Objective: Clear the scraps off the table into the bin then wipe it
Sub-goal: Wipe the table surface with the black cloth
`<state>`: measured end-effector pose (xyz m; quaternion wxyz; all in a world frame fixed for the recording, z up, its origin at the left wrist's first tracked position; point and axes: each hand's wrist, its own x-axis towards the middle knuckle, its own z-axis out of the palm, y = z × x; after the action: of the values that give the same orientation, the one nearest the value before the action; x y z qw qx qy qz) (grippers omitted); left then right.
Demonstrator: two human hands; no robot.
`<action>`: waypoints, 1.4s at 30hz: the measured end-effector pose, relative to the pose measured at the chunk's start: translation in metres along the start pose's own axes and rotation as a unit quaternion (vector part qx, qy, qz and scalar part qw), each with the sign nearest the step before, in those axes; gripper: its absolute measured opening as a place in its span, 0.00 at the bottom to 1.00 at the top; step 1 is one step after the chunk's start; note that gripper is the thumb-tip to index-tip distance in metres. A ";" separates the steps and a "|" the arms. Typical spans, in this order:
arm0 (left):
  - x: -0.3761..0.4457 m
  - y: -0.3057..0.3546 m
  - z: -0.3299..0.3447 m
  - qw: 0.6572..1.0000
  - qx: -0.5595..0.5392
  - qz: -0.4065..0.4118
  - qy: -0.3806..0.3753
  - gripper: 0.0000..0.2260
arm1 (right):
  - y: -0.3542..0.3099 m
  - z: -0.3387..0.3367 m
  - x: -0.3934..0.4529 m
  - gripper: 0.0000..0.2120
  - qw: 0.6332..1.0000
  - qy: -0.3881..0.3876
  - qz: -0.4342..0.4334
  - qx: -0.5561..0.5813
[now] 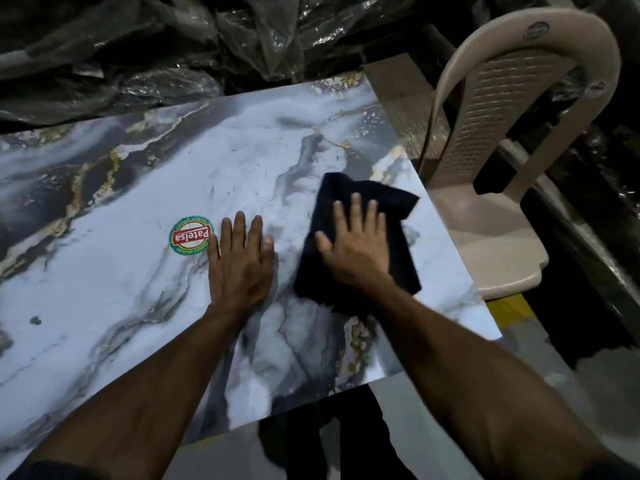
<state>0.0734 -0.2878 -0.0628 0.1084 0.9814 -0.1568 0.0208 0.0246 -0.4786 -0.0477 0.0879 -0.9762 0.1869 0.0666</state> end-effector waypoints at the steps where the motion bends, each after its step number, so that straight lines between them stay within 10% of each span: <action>1: 0.000 0.001 0.000 1.000 -0.004 -0.002 0.000 0.27 | -0.011 0.008 -0.021 0.35 1.000 0.014 -0.014 0.012; 13: -0.002 -0.004 0.007 0.998 0.063 0.027 -0.011 0.24 | 0.079 0.005 -0.115 0.36 0.959 -0.005 0.284 0.020; 28: -0.001 -0.002 0.006 0.998 0.052 0.019 0.027 0.24 | -0.013 0.010 -0.067 0.35 0.991 0.009 0.131 0.039; 42: -0.002 -0.001 0.005 0.998 0.037 0.026 0.040 0.23 | 0.074 -0.009 -0.075 0.36 0.906 -0.011 0.416 0.082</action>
<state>0.0720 -0.2873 -0.0684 0.0774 0.9788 -0.1771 0.0685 -0.0714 -0.5222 -0.0373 0.1340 -0.7986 0.5795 0.0921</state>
